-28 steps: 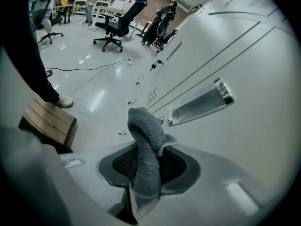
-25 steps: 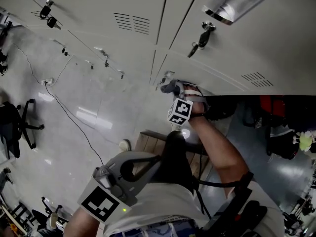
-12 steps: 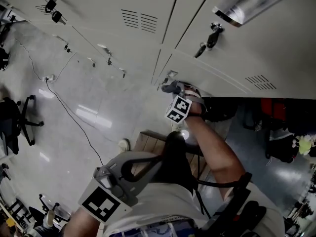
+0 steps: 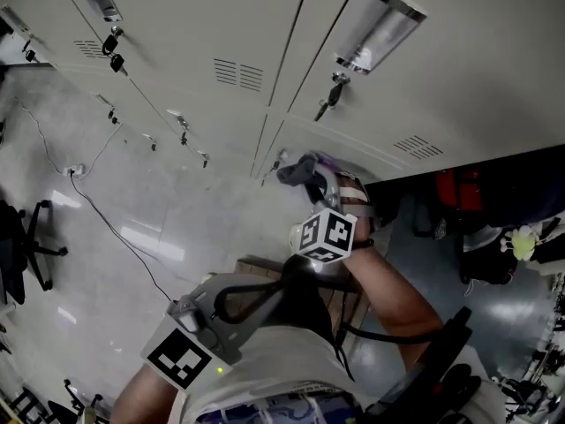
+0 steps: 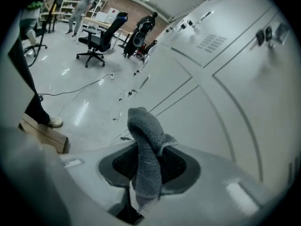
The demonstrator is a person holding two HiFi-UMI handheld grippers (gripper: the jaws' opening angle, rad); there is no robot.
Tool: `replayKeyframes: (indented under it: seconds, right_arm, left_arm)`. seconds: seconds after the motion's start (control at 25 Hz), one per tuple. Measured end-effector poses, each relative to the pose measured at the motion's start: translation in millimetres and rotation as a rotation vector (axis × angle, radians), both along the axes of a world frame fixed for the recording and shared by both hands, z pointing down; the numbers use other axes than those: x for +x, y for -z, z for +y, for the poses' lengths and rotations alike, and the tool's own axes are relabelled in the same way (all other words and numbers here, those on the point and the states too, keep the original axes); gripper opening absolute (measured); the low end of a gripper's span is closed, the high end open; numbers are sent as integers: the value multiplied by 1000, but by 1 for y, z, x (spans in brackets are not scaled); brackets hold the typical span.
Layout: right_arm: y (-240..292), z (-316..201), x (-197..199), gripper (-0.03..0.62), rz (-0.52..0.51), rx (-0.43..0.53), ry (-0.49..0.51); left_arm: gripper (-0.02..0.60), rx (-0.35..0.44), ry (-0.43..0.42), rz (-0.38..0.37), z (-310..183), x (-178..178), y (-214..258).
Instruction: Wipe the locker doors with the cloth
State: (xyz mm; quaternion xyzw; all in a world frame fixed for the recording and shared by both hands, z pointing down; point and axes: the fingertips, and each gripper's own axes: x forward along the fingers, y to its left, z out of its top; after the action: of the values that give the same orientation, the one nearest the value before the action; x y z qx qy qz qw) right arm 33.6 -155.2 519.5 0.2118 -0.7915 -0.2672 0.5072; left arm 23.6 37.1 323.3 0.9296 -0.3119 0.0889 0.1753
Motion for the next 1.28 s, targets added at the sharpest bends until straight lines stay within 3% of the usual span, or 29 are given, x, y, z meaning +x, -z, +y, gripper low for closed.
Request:
replayKeyframes:
  seconds: [0.28, 0.4, 0.64, 1.28]
  right_arm:
    - [106, 9, -14, 112, -57, 156, 43]
    - [117, 4, -22, 114, -54, 184, 56]
    - [77, -19, -22, 114, 3, 177, 65]
    - [-44, -22, -28, 112, 56, 51, 89]
  left_arm:
    - [2, 45, -19, 12, 7, -3, 13]
    - [2, 49, -21, 12, 9, -5, 13]
    - [2, 34, -14, 5, 11, -6, 10]
    - [2, -41, 15, -9, 1, -7, -13]
